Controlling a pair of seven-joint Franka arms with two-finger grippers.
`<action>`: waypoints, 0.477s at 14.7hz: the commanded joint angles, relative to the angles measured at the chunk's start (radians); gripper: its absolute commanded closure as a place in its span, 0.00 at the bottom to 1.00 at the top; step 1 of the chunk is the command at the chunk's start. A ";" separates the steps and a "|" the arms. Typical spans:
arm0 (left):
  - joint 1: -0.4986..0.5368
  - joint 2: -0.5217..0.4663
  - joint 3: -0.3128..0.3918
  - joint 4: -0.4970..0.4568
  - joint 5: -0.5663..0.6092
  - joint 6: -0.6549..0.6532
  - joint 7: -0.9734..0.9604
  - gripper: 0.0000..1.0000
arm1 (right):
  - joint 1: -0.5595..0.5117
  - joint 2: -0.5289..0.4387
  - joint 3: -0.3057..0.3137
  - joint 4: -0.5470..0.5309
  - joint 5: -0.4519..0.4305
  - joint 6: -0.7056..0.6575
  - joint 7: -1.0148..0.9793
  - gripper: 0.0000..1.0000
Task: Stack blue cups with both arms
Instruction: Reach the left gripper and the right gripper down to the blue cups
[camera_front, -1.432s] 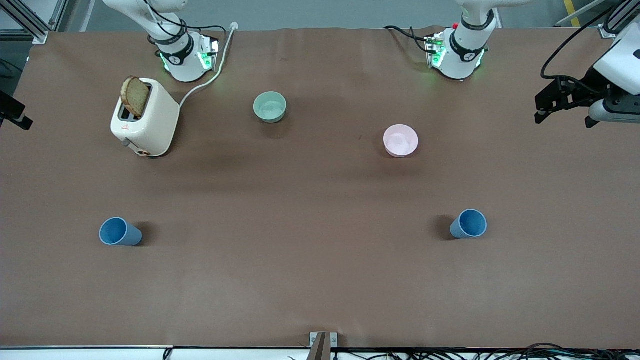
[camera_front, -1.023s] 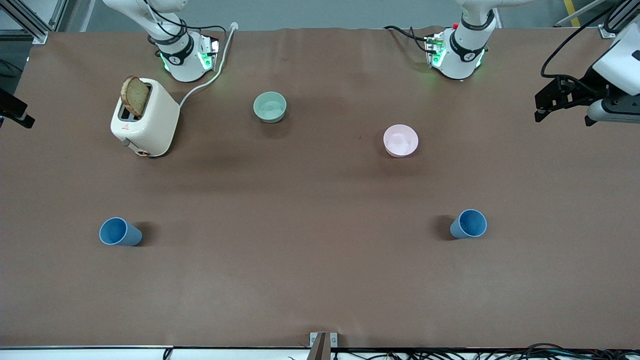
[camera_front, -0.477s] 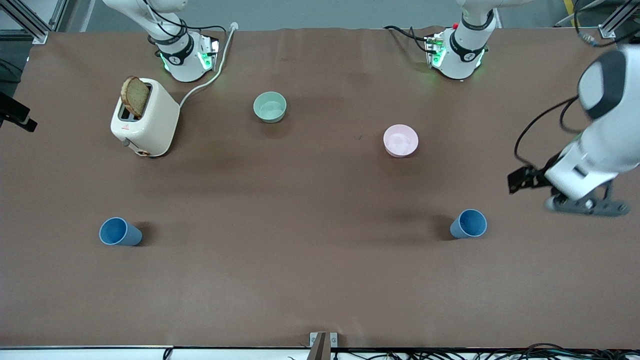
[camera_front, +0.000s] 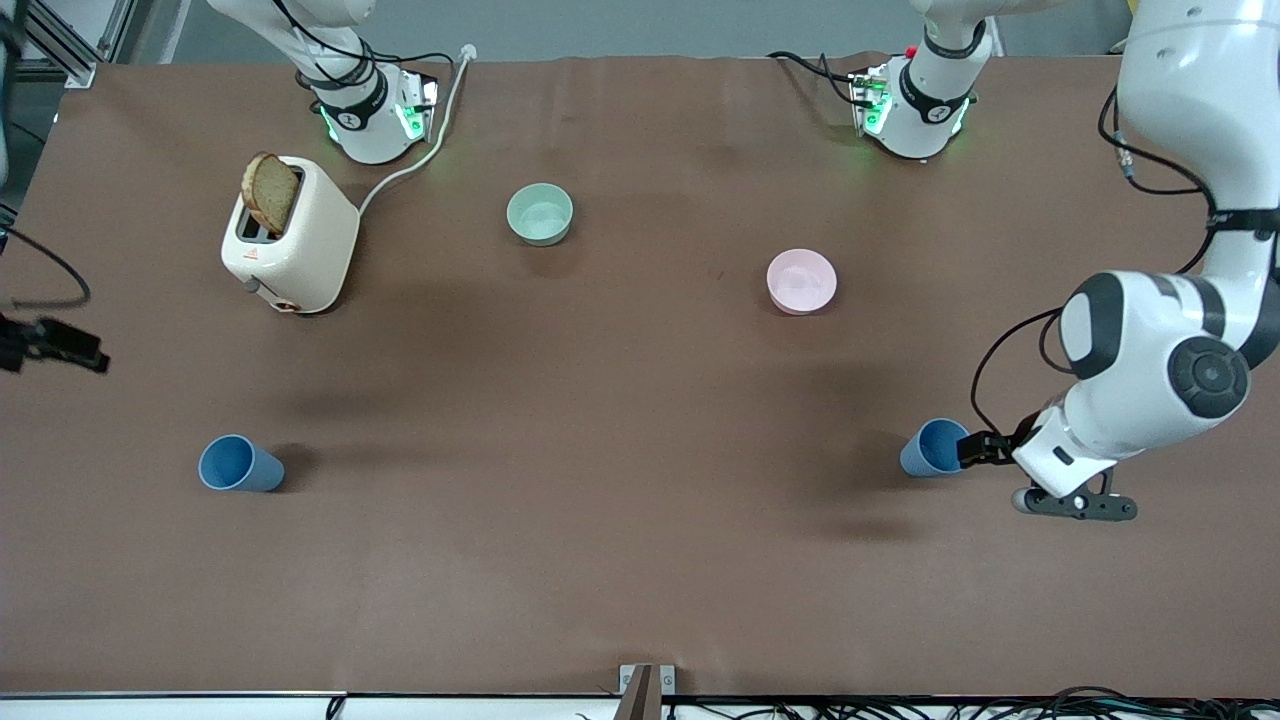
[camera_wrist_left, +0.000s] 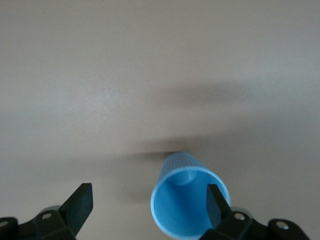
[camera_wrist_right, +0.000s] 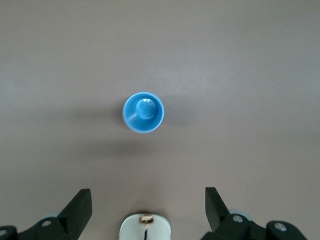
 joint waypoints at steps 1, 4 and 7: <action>0.011 0.031 -0.007 -0.012 0.018 0.024 0.000 0.07 | -0.026 0.094 0.007 -0.027 -0.004 0.096 -0.027 0.00; 0.008 0.028 -0.013 -0.052 0.015 0.024 0.001 0.21 | -0.034 0.154 0.008 -0.142 -0.004 0.336 -0.027 0.00; 0.008 0.035 -0.015 -0.072 0.015 0.024 0.010 0.34 | -0.032 0.238 0.010 -0.172 -0.004 0.470 -0.026 0.00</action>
